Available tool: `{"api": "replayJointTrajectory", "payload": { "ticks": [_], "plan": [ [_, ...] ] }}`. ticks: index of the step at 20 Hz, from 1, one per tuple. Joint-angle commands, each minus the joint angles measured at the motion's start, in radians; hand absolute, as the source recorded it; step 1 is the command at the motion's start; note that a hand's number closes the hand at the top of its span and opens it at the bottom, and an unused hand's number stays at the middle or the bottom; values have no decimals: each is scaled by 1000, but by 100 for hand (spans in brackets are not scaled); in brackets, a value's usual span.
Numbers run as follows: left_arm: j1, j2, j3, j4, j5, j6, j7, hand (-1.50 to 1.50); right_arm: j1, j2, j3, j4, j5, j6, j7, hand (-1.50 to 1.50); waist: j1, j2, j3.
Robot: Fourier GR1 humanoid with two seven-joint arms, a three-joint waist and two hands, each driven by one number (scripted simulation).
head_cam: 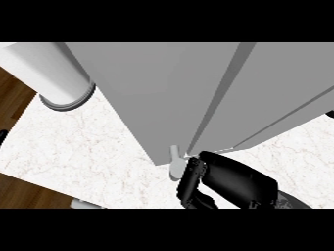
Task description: Pick up the bottled water, place it into the cabinet and close the cabinet
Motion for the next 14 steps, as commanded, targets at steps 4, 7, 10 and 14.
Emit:
{"api": "replayJointTrajectory", "payload": {
  "ticks": [4, 7, 10, 14],
  "plan": [
    [6, -11, 8, 37, -2, 3, -5, -150, -329, 151, -58, 312, 21, -149, 123, 150, -26, -4, 7],
    [25, -10, 16, 24, 12, -14, -9, -150, -446, 153, -131, 427, 60, -253, 92, 150, -22, -10, 10],
    [10, -21, 19, 52, 11, -19, -16, -150, -559, 155, -172, 543, 88, -344, 56, 150, -57, -5, 10],
    [35, -7, 46, 45, 21, -37, -23, -150, -674, 156, -236, 694, 104, -466, 17, 150, -48, -9, 12]
  ]
}}
